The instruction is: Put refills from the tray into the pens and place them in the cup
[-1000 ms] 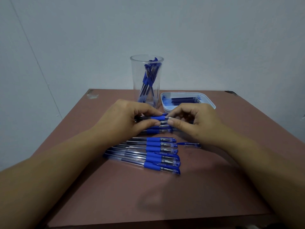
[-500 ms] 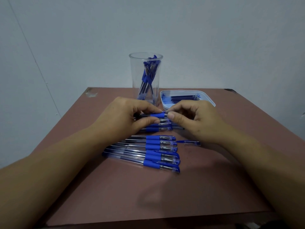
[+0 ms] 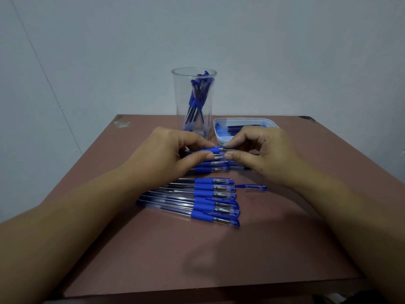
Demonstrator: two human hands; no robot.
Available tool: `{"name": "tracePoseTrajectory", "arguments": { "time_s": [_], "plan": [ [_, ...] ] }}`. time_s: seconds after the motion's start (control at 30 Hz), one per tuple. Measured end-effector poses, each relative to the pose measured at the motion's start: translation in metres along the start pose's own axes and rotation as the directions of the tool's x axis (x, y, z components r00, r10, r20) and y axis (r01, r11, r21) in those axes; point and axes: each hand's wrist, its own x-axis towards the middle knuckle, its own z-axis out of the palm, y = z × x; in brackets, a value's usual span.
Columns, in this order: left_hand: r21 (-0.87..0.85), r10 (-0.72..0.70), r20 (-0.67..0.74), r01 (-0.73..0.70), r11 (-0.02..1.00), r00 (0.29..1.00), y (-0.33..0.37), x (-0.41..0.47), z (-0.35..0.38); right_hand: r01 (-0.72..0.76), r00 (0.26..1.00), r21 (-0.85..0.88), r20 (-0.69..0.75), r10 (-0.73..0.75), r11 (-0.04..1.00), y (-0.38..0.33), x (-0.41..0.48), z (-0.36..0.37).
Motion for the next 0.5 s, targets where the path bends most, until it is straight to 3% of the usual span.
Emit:
{"name": "tracePoseTrajectory", "arguments": {
  "time_s": [0.23,0.37,0.5],
  "plan": [
    [0.022,0.006,-0.013,-0.006,1.0,1.0,-0.0002,0.0,-0.0026,-0.088,0.996,0.086,0.019,0.087,0.992,0.0012,-0.0028,0.001],
    [0.035,-0.003,0.004,0.003,0.999,1.0,-0.0001,-0.0004,-0.0024,-0.081,0.996,-0.06,0.027,0.083,0.995,0.0025,0.0,0.0022],
    [0.035,-0.031,0.014,0.031,0.999,0.999,-0.0008,0.0002,-0.0019,-0.068,0.998,-0.028,0.001,0.068,0.997,0.0056,0.0004,0.0004]
  ]
}}
